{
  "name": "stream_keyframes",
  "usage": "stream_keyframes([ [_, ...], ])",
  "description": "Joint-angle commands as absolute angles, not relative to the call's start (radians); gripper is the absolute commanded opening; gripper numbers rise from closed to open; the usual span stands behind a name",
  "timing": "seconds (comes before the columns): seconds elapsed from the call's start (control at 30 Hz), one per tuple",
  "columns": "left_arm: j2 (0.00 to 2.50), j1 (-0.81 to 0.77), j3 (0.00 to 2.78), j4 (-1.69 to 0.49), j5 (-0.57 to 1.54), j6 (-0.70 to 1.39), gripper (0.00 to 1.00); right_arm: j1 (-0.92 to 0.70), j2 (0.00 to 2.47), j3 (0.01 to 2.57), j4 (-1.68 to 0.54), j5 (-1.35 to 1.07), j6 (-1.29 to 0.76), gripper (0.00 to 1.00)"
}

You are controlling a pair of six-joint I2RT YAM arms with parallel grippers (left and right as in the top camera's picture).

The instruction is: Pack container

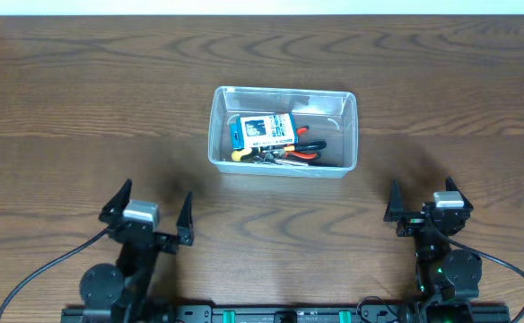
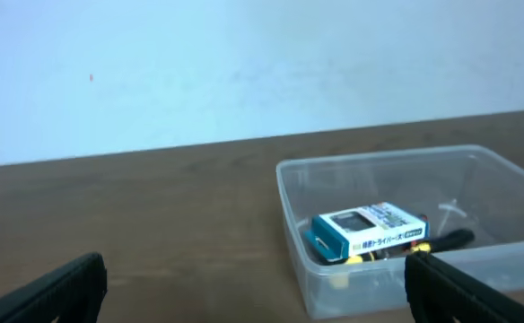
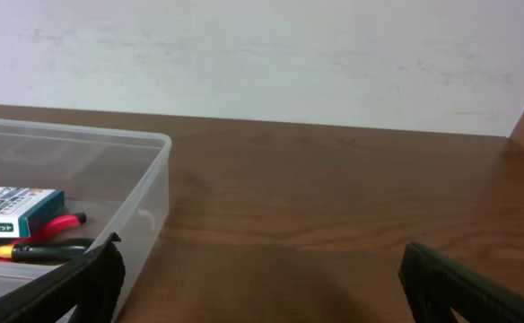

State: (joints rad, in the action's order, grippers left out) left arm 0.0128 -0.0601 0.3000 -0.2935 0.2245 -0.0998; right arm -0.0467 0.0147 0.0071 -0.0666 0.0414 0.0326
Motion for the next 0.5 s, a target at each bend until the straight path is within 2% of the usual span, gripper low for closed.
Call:
stream_keyframes([
  [0.0,0.002,-0.085,0.210,-0.214,0.243,-0.138,0.98,-0.056,0.006,0.006,-0.070,0.056,0.015,0.99],
  [0.13,0.002,-0.109,0.115,-0.124,0.244,-0.138,0.98,-0.056,0.006,0.006,-0.070,0.056,0.015,0.99],
  [0.47,0.002,-0.120,0.023,-0.094,0.235,-0.148,0.98,-0.056,0.006,0.006,-0.070,0.056,0.015,0.99],
])
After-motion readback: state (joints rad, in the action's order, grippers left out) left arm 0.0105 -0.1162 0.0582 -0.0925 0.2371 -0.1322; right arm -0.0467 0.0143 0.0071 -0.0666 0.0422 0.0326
